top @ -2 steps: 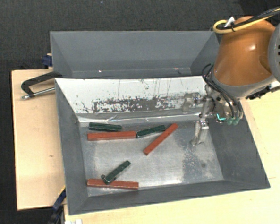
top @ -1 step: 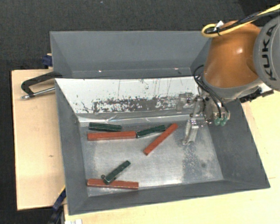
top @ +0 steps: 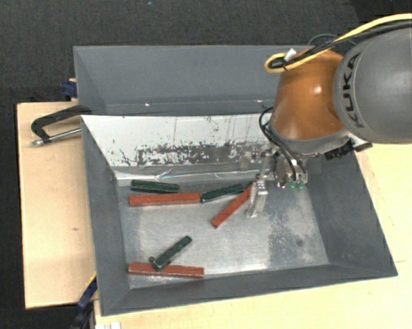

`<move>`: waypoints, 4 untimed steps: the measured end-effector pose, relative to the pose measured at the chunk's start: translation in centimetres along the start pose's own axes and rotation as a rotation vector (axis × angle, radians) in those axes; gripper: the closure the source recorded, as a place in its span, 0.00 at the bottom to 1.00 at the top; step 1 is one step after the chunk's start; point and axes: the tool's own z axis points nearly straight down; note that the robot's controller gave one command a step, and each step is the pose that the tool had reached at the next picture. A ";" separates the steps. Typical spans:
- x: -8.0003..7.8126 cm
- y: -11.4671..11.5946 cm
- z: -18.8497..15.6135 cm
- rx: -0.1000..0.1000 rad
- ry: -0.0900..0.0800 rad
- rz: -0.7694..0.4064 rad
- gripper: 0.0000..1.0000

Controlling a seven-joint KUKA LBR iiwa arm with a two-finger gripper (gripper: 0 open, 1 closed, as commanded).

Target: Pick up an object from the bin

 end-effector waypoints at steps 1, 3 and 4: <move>0.7 2.7 3.6 0.001 0.005 0.111 0.00; 0.9 -4.4 7.0 0.002 0.004 0.220 1.00; 2.4 -3.9 -13.0 0.001 -0.005 0.288 1.00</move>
Offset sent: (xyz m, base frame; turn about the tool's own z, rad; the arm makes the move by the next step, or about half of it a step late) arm -0.0131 -0.0431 -0.0713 0.2210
